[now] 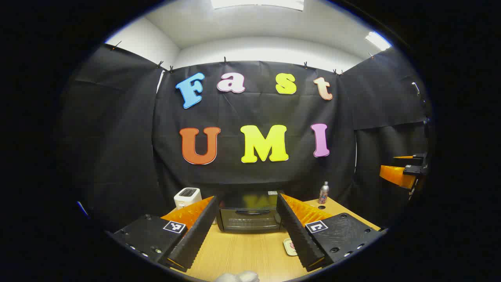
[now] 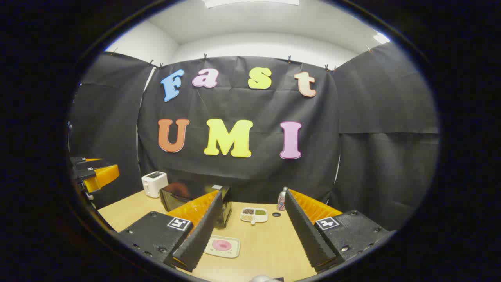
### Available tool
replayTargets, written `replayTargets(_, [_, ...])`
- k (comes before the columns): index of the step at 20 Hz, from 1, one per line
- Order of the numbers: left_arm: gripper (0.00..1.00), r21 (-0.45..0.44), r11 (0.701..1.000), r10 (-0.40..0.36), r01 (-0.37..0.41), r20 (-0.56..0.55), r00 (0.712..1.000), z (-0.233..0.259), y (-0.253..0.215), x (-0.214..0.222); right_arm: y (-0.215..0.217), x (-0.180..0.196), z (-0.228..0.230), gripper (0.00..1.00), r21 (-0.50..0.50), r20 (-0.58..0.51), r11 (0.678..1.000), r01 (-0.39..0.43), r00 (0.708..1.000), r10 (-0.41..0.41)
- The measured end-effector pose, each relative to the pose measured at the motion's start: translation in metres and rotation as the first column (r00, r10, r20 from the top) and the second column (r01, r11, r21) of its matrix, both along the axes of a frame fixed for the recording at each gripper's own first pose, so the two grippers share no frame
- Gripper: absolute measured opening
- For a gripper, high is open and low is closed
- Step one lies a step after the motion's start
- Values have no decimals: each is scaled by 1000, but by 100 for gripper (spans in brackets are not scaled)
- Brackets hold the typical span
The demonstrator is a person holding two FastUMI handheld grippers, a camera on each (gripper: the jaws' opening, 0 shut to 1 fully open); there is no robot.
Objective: Open the electric oven with the left hand, put the food in, and close the electric oven.
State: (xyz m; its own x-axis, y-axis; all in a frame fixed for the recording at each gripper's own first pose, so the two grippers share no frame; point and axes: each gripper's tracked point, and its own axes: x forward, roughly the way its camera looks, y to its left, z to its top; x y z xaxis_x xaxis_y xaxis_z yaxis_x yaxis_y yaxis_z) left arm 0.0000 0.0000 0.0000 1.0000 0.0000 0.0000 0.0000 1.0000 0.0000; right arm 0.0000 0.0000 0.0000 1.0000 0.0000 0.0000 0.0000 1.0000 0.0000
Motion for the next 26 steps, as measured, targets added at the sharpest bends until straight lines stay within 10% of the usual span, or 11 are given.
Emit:
replayTargets(17, [95, 20, 1000, -11, 10, 21, 1000, 1, 7, 0, 10, -9, -3, 96, 2, -14, 1000, 0, 1000, 0])
replayTargets(26, [95, 1, 999, -32, 32, 15, 999, -21, 0, 73, -2, -2, -7, 96, -1, -43, 1000, 16, 999, -16])
